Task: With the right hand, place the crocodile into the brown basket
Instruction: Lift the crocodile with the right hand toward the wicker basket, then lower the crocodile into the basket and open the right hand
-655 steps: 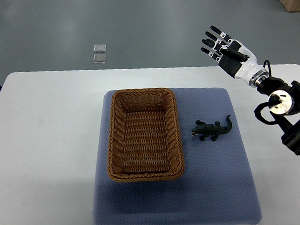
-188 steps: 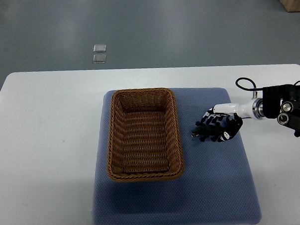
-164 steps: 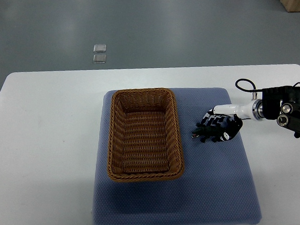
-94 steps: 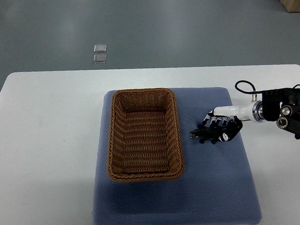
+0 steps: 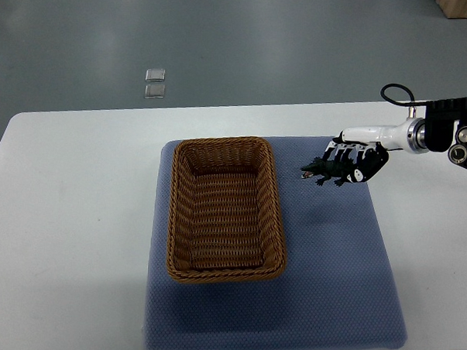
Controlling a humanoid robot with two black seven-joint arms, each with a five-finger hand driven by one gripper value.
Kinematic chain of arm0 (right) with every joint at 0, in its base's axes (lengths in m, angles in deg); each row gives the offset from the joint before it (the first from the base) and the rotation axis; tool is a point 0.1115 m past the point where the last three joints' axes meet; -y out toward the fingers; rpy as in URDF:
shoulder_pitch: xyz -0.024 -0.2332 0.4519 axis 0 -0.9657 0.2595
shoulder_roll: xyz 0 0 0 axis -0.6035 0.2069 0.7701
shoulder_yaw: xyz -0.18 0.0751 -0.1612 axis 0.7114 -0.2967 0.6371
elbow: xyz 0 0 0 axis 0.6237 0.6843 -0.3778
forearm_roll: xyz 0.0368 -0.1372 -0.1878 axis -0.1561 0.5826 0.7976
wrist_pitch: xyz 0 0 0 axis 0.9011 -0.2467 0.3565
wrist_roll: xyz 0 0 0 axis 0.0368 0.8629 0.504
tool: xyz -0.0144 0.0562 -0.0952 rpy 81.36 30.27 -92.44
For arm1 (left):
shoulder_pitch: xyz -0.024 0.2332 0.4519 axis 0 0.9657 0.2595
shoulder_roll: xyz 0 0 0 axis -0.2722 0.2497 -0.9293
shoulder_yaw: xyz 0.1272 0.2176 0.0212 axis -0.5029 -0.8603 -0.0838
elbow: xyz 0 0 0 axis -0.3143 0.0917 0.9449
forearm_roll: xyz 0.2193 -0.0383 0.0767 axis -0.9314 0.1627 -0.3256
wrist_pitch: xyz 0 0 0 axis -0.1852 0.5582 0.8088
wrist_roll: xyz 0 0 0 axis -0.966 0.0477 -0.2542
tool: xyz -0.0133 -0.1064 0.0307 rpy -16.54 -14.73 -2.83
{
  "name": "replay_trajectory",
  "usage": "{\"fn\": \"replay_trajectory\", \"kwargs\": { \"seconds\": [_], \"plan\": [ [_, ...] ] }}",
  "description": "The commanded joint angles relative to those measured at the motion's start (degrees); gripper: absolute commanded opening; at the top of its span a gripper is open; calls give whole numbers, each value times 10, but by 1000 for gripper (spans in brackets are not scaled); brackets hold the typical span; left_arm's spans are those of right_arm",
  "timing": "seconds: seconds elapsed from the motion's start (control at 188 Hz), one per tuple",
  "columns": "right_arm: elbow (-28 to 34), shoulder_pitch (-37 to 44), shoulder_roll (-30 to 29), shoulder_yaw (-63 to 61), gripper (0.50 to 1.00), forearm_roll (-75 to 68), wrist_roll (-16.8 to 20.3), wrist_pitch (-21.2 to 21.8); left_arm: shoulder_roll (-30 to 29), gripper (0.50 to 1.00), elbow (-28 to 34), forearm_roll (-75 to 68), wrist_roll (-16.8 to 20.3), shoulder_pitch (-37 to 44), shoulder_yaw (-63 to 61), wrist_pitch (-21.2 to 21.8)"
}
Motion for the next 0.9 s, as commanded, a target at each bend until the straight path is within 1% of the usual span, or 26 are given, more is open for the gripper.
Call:
{"fn": "replay_trajectory", "kwargs": {
  "seconds": [0.0, 0.234, 0.415, 0.559, 0.633, 0.761, 0.894],
  "plan": [
    [3, 19, 7, -5, 500, -1, 0, 2, 0, 1000, -1, 0, 0, 0, -1, 0],
    [10, 80, 13, -13, 500, -8, 0, 27, 0, 1000, -2, 0, 0, 0, -1, 0],
    [32, 97, -1, -24, 500, -18, 0, 31, 0, 1000, -2, 0, 0, 0, -1, 0],
    [34, 93, -48, -24, 500, -20, -2, 25, 0, 1000, -3, -1, 0, 0, -1, 0],
    [33, 89, -72, -22, 500, -20, -11, 18, 0, 1000, -3, 0, 0, 0, -1, 0],
    [24, 76, -118, -20, 500, -21, -13, 9, 0, 1000, -2, 0, 0, 0, -1, 0],
    [14, 60, -148, -19, 500, -20, -13, 7, 0, 1000, -3, -1, -1, 0, -1, 0]
  ]
}}
